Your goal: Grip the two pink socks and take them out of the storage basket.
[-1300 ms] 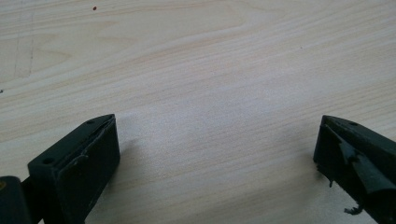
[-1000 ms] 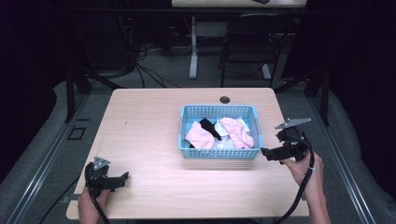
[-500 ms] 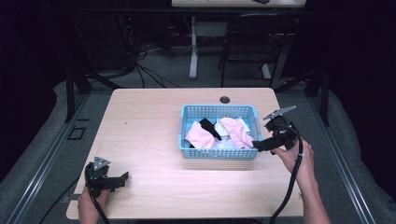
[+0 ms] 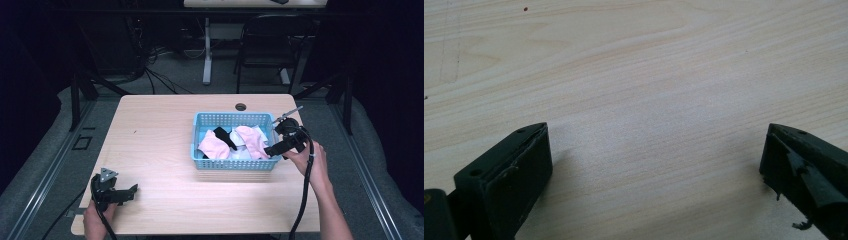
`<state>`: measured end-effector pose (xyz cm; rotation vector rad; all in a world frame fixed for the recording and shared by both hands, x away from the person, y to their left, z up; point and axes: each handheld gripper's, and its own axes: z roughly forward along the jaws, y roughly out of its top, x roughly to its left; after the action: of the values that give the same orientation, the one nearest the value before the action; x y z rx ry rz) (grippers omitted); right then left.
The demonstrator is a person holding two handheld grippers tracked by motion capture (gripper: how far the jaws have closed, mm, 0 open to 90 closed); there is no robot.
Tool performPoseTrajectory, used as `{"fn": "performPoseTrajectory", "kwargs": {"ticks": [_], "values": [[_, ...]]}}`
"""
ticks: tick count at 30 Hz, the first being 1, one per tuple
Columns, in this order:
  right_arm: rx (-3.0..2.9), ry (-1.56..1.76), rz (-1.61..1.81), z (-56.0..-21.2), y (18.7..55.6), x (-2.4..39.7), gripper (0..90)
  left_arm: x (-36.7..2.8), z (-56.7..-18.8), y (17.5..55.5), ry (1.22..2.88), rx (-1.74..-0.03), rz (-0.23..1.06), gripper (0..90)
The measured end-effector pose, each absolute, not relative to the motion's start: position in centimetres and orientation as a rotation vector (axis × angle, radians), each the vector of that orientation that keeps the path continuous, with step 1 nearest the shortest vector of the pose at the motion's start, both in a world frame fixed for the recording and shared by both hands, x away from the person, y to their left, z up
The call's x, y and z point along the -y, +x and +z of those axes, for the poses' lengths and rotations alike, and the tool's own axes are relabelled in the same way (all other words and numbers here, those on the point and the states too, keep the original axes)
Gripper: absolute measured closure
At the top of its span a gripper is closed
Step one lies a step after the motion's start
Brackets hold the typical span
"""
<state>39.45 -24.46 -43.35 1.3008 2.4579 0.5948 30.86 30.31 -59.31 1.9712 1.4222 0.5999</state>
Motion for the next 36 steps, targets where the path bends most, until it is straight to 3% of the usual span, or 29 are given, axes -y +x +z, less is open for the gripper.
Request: {"fn": "performPoseTrajectory", "kwargs": {"ticks": [13,22,28,33,36], "values": [[-2.554,1.293,0.577,-44.3,43.4,21.8,8.2,-30.3,-59.3,30.9,1.968,-1.424,0.6,0.5],[-2.63,1.314,0.487,-46.4,46.4,19.8,15.8,-30.3,-59.3,30.9,1.971,-1.422,0.601,0.5],[-2.658,1.348,0.398,-48.4,48.3,18.9,25.7,-30.3,-59.3,30.9,1.972,-1.422,0.6,0.5],[-2.637,1.402,0.33,-50.2,49.6,18.5,42.5,-30.3,-59.3,30.9,1.972,-1.422,0.6,0.5],[-2.628,1.428,0.267,-51.1,50.2,18.4,47.3,-30.3,-59.3,30.9,1.967,-1.424,0.599,0.5]]}}
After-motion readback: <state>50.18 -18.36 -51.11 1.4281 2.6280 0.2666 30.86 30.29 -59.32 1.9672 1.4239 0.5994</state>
